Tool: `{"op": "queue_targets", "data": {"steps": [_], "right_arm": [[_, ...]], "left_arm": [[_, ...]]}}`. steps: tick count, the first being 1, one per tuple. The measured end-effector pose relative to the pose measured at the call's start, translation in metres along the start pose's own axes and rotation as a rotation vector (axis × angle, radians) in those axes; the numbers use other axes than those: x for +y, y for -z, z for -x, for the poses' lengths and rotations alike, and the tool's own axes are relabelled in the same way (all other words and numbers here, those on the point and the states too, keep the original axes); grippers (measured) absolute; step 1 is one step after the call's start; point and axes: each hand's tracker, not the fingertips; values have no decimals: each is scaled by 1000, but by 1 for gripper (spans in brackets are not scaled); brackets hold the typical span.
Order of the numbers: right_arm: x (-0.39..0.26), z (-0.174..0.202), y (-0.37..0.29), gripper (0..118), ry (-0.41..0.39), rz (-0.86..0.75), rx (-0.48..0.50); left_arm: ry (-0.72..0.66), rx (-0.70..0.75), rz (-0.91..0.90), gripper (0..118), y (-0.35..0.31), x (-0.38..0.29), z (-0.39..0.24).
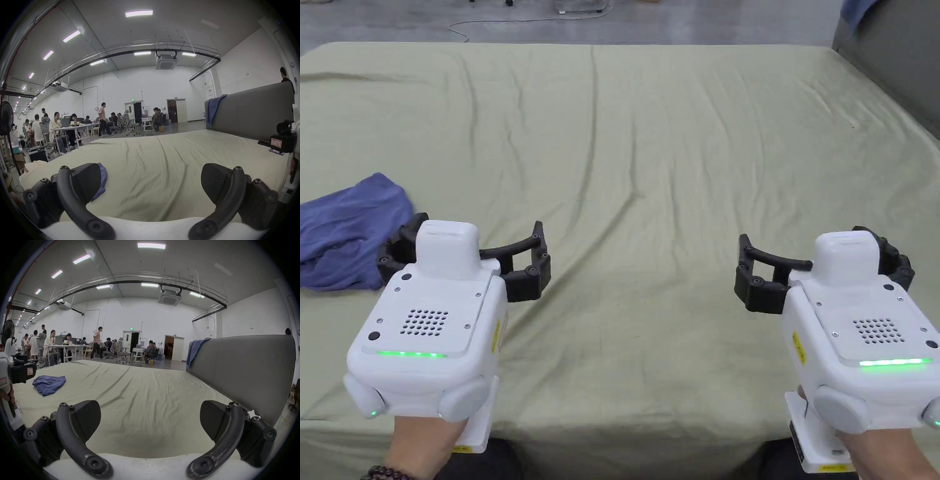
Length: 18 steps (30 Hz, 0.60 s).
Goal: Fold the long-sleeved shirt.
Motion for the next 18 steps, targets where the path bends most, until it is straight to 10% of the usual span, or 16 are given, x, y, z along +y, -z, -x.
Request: {"op": "queue_targets", "data": {"steps": [18], "right_arm": [[0,1,-1,118,-1,4,0]], "left_arm": [[-4,-1,-3,118,-2,1,0]]}}
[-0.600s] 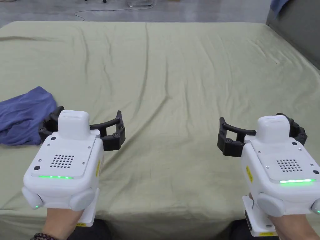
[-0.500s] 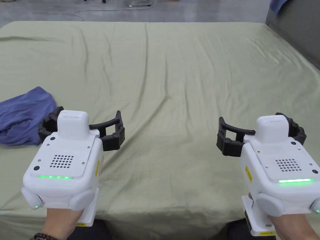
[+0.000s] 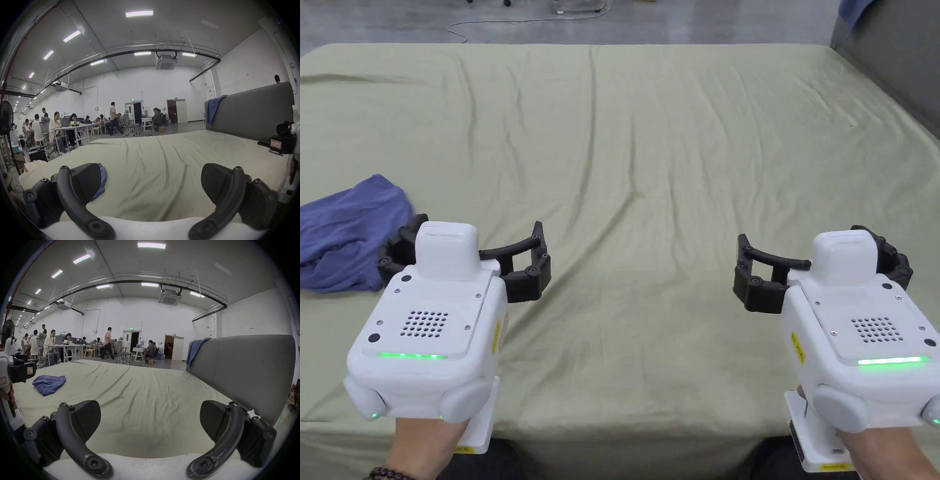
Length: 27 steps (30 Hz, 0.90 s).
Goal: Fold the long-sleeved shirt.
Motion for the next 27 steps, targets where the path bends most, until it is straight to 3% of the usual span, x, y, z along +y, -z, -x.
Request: {"op": "queue_targets", "data": {"steps": [27], "right_arm": [[-1,-1,3,118,-9,14,12]], "left_arm": [[6,-10,-16,118,0,0,-2]]}}
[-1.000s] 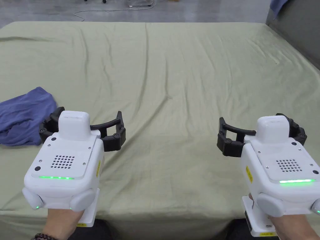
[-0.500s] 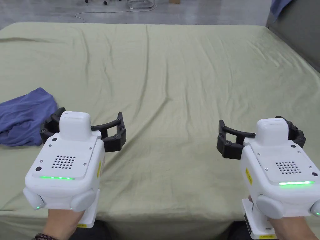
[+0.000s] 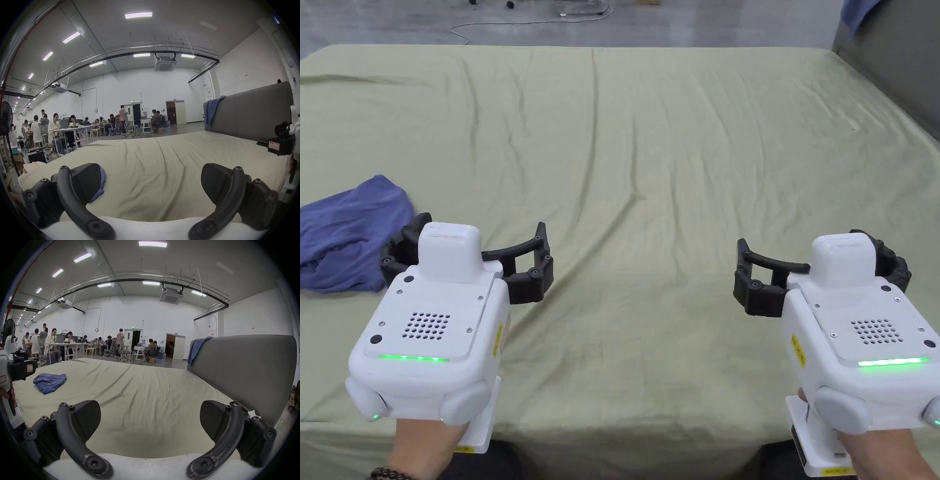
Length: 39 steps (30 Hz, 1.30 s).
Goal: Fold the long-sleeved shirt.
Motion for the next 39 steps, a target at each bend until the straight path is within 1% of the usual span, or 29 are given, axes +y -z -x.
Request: {"op": "queue_targets", "data": {"steps": [2,3,4,5,7,8,10,12,14,16,18,20,21,23,25,27,31,35,36,39], "right_arm": [[0,0,0,117,0,-1,-16],[3,-2,0,100,14,15,-3],[6,-3,-1,66,34,24,8],[9,-3,-3,48,57,12,12],[13,-1,-2,10,55,8,0],[16,2,-3,0,32,21,-29],[18,5,-3,0,22,14,-3],[20,13,-3,0,16,18,-21],[12,0,-3,0,28,28,-12],[13,3,-2,0,30,36,-11],[11,-2,-1,0,36,32,-10],[18,5,5,0,31,29,-17],[22,5,7,0,47,22,-19],[31,12,14,0,62,15,12],[41,25,23,0,60,-5,28],[54,46,32,0,69,-33,63],[68,103,44,0,65,-74,167],[74,173,45,0,57,-95,320],[75,189,45,0,56,-94,362],[79,225,41,0,62,-94,432]], "left_arm": [[-3,-11,13,118,1,3,0],[0,1,28,108,1,6,0],[1,6,41,79,2,10,-1],[-1,5,36,65,2,15,-1],[-5,-26,7,30,2,19,0],[20,-24,17,0,2,17,-2],[33,-39,-9,0,-2,15,-4],[25,-48,14,0,-1,16,-6],[-9,-44,9,0,0,17,-5],[-18,-45,11,0,0,18,-4],[-7,-41,6,0,0,19,-3],[17,-14,7,0,2,21,-3],[8,-6,15,0,4,26,1],[-16,-4,16,0,3,32,14],[-1,37,-2,0,-2,37,30],[44,101,-9,0,-12,38,54],[-11,236,32,0,-42,30,105],[-16,372,66,0,-76,19,150],[-20,398,70,0,-83,18,159],[-20,430,77,0,-93,17,177]]}}
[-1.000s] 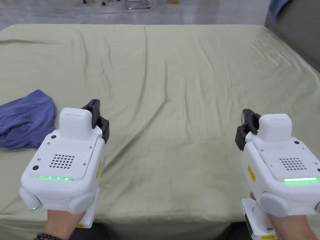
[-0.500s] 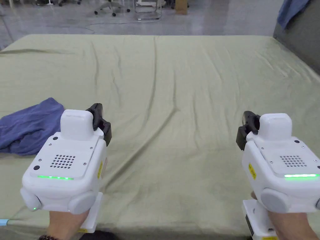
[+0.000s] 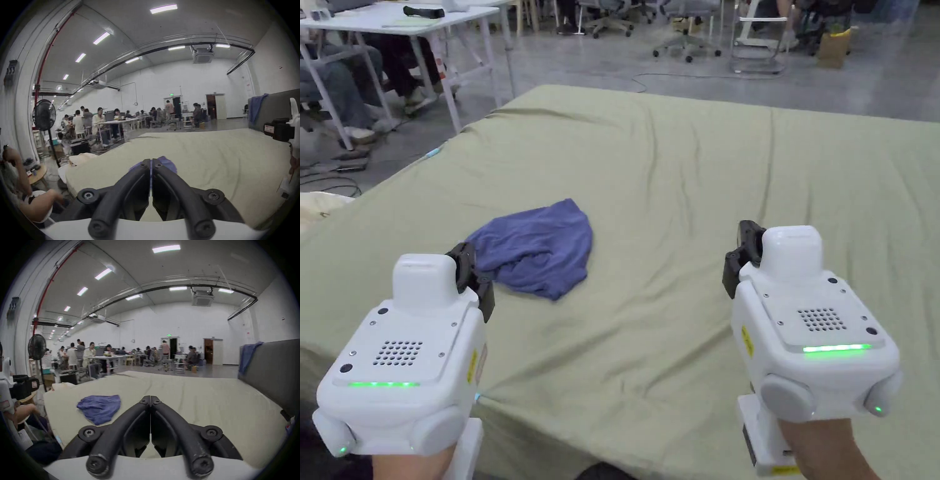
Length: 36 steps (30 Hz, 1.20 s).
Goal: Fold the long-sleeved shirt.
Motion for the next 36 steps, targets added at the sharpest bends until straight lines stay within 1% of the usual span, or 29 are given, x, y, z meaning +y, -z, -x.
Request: {"op": "queue_targets", "data": {"steps": [2,4,6,7,8,9,10,11,12,13,14,15,17,19,20,21,22,23,24,25,27,28,29,30,32,33,36], "right_arm": [[2,15,6,0,-1,2,17],[4,23,11,0,1,11,37],[6,30,18,0,7,20,55],[7,32,21,0,8,24,59],[7,34,24,0,7,29,66],[6,36,28,0,6,36,73],[6,38,31,0,4,48,82],[4,40,33,0,2,56,85],[1,41,34,0,0,67,85],[-1,42,35,0,0,73,85],[-4,42,35,0,4,80,88],[-8,42,36,0,10,88,91],[-17,42,41,0,8,115,99],[-24,41,46,0,7,152,129],[-28,40,47,0,10,167,133],[-32,38,48,0,9,177,126],[-35,38,48,0,11,182,120],[-38,35,47,0,15,189,116],[-40,32,48,0,17,197,113],[-43,29,48,0,15,205,114],[-47,23,47,0,2,214,113],[-48,21,47,0,-6,219,108],[-50,19,47,0,-10,226,102],[-51,17,47,0,-10,231,99],[-52,13,46,0,4,239,94],[-52,10,45,0,9,241,92],[-48,1,38,0,31,235,72]], "left_arm": [[3,6,6,0,4,1,8],[6,-23,43,0,16,0,11],[5,-68,131,0,39,0,13],[10,-74,185,4,53,1,13],[18,-76,262,20,75,1,11],[14,-93,332,66,98,1,11],[-8,-118,397,105,122,-1,13],[-27,-150,488,118,150,-5,15],[-22,-126,438,118,170,-10,16],[-50,-202,548,118,188,-17,12],[-55,-210,620,118,213,-27,10],[-43,-190,677,118,236,-39,6],[-39,-164,729,118,277,-50,-4],[-72,-148,784,118,304,-66,-13],[-102,-140,832,118,320,-77,-6],[-131,-119,863,114,332,-85,-8],[-143,-110,873,107,338,-91,-10],[-139,-91,868,92,342,-96,-13],[-144,-67,875,71,352,-103,-8],[-136,-36,880,68,353,-106,-10],[-142,-56,877,64,350,-108,-11],[-138,-70,854,60,349,-104,-10],[-125,-80,852,40,349,-98,-10],[-120,-72,847,29,347,-90,-11],[-114,-74,857,27,349,-75,-7],[-110,-64,832,27,346,-63,-7],[-130,-144,721,26,330,-21,-12]]}}
